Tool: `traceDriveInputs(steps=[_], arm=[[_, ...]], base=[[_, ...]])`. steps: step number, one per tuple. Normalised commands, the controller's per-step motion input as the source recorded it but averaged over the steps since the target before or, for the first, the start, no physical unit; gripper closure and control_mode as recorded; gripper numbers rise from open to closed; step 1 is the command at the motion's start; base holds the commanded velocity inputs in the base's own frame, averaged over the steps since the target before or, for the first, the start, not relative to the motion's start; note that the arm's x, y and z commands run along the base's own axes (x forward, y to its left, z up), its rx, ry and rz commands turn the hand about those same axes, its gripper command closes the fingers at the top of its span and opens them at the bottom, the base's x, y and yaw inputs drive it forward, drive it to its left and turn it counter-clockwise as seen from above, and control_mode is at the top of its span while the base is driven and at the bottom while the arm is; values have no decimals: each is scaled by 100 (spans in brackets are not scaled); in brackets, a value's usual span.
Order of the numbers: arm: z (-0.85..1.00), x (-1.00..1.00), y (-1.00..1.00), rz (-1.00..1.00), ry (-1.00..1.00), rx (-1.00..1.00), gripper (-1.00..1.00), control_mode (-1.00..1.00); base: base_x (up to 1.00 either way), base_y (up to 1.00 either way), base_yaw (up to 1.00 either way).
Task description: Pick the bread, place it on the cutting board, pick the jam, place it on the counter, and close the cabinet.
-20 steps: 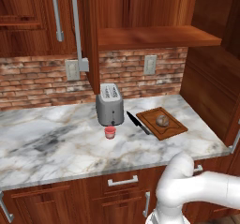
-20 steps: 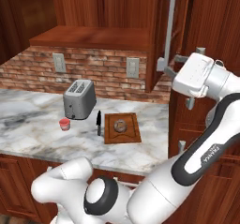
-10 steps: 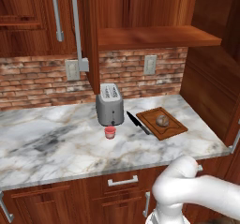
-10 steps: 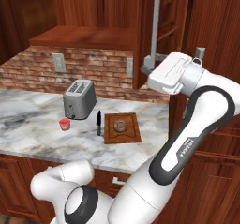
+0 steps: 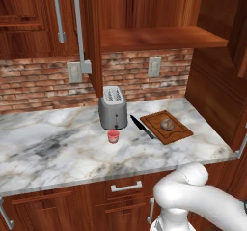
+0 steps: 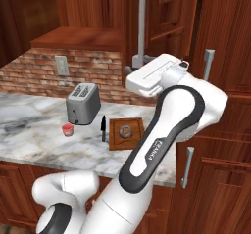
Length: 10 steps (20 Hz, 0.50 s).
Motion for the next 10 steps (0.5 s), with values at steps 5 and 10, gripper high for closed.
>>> traceDriveInputs(steps=[5, 10], arm=[[0, 4, 48, -25, 0, 0, -100, -100], [0, 3, 48, -28, 0, 0, -100, -100]], base=[[0, 0, 0], [0, 0, 0]])
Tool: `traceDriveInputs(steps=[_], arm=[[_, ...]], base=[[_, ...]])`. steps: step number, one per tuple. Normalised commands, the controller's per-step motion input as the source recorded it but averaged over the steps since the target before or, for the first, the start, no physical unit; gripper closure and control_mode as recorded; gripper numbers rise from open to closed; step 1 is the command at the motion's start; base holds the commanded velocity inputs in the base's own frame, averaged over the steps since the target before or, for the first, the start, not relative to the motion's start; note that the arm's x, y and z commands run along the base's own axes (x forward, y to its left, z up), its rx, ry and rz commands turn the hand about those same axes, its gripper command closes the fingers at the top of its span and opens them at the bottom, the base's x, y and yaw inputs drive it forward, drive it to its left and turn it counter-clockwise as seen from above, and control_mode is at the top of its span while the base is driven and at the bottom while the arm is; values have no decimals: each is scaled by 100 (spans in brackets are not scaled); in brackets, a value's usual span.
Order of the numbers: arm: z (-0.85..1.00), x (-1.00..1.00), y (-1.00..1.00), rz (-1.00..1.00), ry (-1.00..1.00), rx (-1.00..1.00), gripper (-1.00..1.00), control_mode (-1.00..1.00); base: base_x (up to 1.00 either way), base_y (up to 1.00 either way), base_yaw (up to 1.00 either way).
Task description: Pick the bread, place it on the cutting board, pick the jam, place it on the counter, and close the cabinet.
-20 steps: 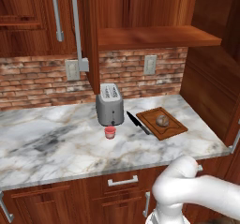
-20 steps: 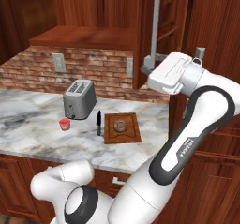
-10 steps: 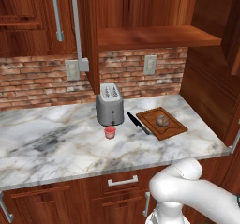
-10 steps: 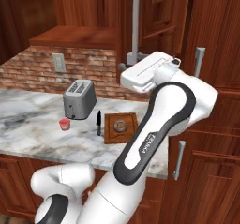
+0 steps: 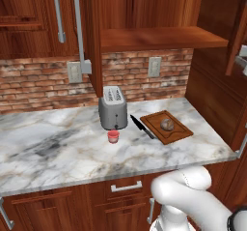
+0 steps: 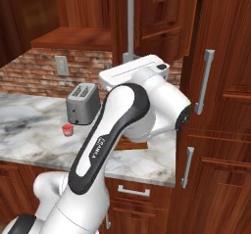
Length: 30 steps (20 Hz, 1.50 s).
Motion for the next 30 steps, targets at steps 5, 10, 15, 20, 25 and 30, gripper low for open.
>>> traceDriveInputs(steps=[5, 10, 15, 20, 25, 30], arm=[[1, 25, 42, -27, 0, 0, -100, -100], [1, 59, 30, -16, 0, 0, -100, -100], [0, 66, 29, -11, 0, 0, -100, -100], [0, 68, 31, -8, 0, 0, -100, -100], [0, 71, 34, -10, 0, 0, -100, -100], [0, 74, 32, -9, 0, 0, -100, -100]], base=[[0, 0, 0], [0, 0, 0], [0, 0, 0], [0, 0, 0], [0, 0, 0], [0, 0, 0]])
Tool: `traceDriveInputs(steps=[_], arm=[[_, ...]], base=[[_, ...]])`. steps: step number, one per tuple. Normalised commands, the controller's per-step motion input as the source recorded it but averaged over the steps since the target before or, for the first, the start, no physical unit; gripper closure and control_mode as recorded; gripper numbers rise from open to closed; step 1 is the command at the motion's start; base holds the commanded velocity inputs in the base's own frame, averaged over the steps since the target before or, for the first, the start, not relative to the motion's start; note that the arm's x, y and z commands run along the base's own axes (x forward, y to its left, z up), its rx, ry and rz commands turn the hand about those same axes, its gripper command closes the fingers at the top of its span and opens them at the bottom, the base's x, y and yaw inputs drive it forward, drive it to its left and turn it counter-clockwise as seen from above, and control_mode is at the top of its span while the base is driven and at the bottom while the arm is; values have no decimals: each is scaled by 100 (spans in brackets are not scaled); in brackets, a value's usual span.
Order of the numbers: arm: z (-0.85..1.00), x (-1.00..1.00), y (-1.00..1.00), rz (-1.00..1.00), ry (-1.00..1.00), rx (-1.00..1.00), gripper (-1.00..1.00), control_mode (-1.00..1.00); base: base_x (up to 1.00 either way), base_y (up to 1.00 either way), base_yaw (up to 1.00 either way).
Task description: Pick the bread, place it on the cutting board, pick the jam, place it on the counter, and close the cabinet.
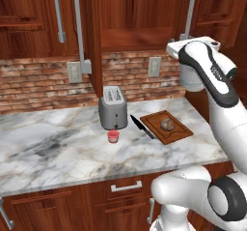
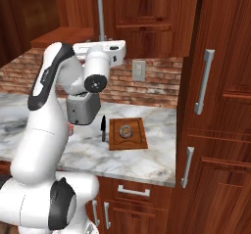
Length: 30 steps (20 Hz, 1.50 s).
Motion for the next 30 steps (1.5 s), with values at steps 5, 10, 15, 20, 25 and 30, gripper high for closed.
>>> traceDriveInputs(steps=[5, 10, 15, 20, 25, 30], arm=[[0, 72, 29, -9, 0, 0, -100, -100], [0, 64, 20, -10, 0, 0, -100, -100], [0, 41, 1, -2, 0, 0, -100, -100], [0, 14, 0, 0, 0, 0, -100, -100], [5, -20, 0, 0, 0, 0, -100, -100], [22, -82, 0, 0, 0, 0, -100, -100]], base=[[0, 0, 0], [0, 0, 0], [0, 0, 0], [0, 0, 0], [0, 0, 0], [0, 0, 0]])
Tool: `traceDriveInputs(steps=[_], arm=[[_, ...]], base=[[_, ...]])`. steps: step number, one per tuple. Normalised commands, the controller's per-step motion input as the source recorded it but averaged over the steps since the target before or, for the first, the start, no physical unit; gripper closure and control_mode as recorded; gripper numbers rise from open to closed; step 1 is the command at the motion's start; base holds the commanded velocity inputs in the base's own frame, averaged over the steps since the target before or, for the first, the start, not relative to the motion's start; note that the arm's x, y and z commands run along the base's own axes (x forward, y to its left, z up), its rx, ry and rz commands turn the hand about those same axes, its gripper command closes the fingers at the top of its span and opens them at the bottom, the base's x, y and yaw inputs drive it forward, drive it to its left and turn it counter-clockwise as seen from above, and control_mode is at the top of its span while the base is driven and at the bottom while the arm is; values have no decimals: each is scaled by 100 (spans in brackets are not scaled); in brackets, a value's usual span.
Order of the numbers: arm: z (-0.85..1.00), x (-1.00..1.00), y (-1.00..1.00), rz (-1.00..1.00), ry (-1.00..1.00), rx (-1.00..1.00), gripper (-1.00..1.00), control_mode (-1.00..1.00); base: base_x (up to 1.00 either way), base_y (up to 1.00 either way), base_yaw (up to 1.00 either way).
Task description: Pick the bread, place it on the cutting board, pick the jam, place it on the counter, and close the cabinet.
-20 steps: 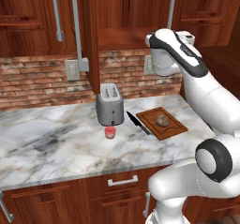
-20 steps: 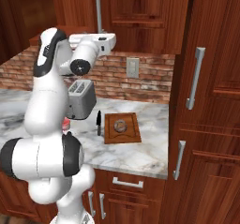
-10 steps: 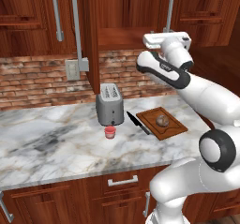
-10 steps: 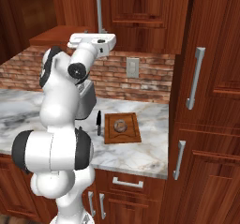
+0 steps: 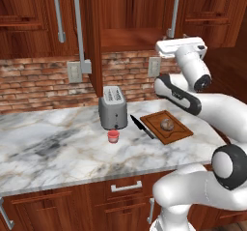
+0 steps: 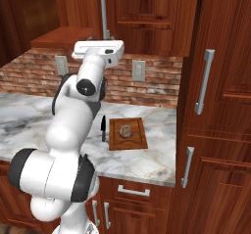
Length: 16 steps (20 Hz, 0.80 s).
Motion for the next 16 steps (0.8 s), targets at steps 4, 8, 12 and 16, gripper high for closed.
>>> traceDriveInputs(steps=[4, 8, 12, 16], arm=[[22, -99, 0, 0, 0, 0, -100, -100], [23, -100, 4, 0, 0, 0, -100, -100], [22, -100, 21, -3, 0, 0, -100, -100], [26, -98, 33, -6, 1, 0, -100, -100]], base=[[0, 0, 0], [0, 0, 0], [0, 0, 0], [0, 0, 0]])
